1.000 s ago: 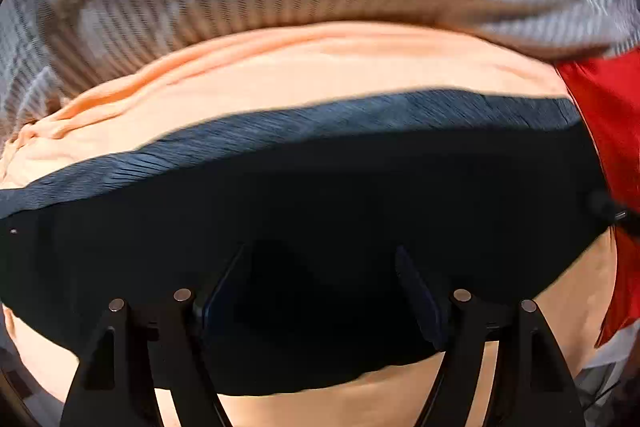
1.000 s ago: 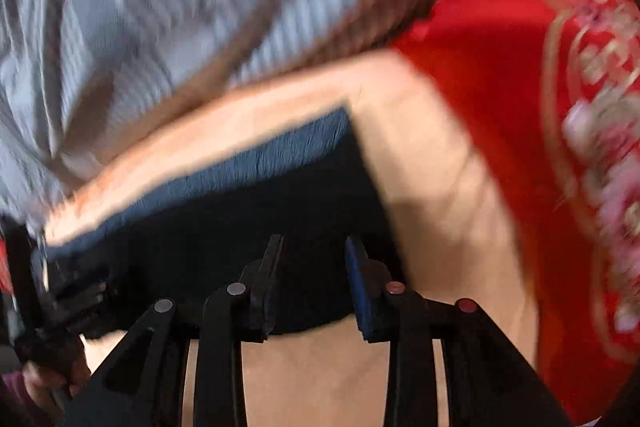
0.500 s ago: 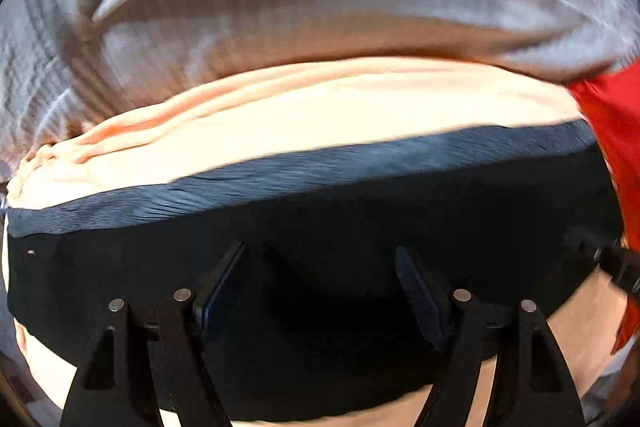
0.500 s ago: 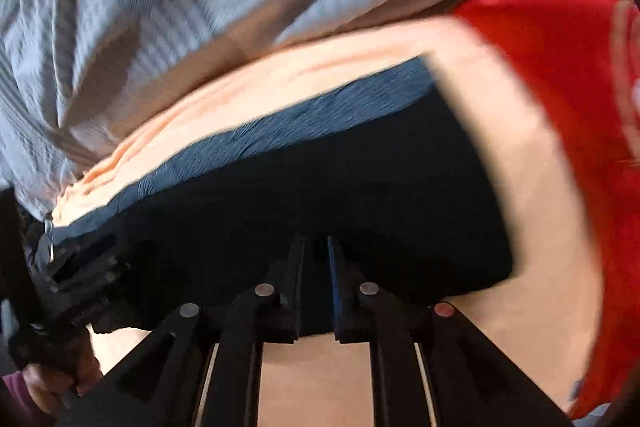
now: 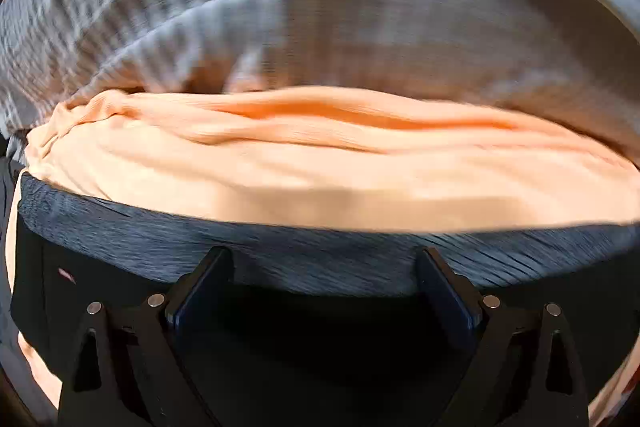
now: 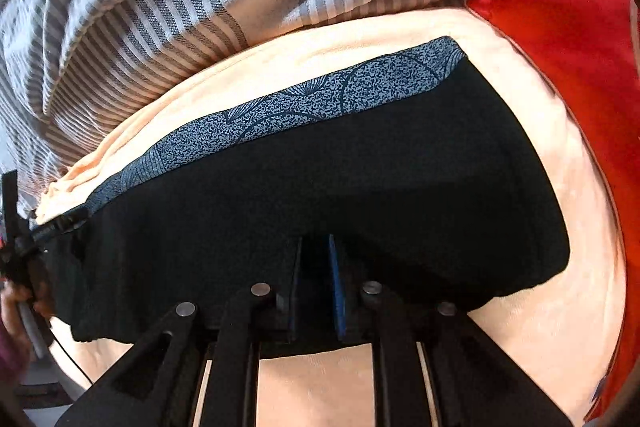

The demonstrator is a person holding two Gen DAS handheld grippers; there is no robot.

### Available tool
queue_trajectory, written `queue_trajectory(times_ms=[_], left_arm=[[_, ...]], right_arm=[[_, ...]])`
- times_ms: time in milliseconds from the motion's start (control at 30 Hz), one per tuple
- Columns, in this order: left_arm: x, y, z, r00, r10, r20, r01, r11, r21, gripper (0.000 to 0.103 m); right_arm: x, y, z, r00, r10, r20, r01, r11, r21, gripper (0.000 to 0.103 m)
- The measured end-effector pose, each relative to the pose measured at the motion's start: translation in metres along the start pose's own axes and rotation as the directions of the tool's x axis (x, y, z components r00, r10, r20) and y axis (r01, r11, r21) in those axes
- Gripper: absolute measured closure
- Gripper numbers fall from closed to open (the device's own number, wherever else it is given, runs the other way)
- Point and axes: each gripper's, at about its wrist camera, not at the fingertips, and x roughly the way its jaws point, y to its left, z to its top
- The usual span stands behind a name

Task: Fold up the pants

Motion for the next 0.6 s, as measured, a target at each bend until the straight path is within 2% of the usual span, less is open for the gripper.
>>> queue_trajectory(times_ms=[167,233,300,367,433,500,600], left_arm=[[0.008,0.034,0.008,0.994,0.108,0.009,-0.109,0.994,0.010,0.007],[0.002,0.046,0.008,0.995,0.101,0.006,-0.101,0.995,-0.011,0.007],[-0.011,0.055,0.006,0.996,0.085,0.026,-0.084,0.996,-0.018,0.007],[-0.023,0.059,0.001,0.997,0.071,0.043,-0.070,0.997,-0.013,0.007],[-0.034,0.069,-0.005,0.997,0.050,0.052,-0.050,0.999,-0.008,0.007],[-0.023,0.087,0.008,0.999,0.035,0.041,-0.035,0.999,0.008,0.007],[-0.004,0.088,-0.010,0.998,0.060,0.009,-0.060,0.998,0.015,0.007]], right_arm=[[-0.001,0.002,0.004,0.999,-0.046,-0.006,0.046,0.999,0.010,0.088],[-0.003,0.001,0.009,0.998,-0.052,-0.038,0.054,0.997,0.049,0.088],[-0.008,0.007,0.015,0.993,-0.087,-0.074,0.093,0.992,0.086,0.079],[-0.016,0.028,0.018,0.997,-0.044,-0.059,0.049,0.995,0.086,0.074],[-0.017,0.065,0.022,0.999,0.013,-0.046,-0.013,1.000,0.013,0.066],[-0.009,0.110,0.027,0.995,0.082,-0.054,-0.086,0.993,-0.076,0.064],[0.017,0.165,0.033,0.975,0.193,-0.106,-0.205,0.971,-0.124,0.066]])
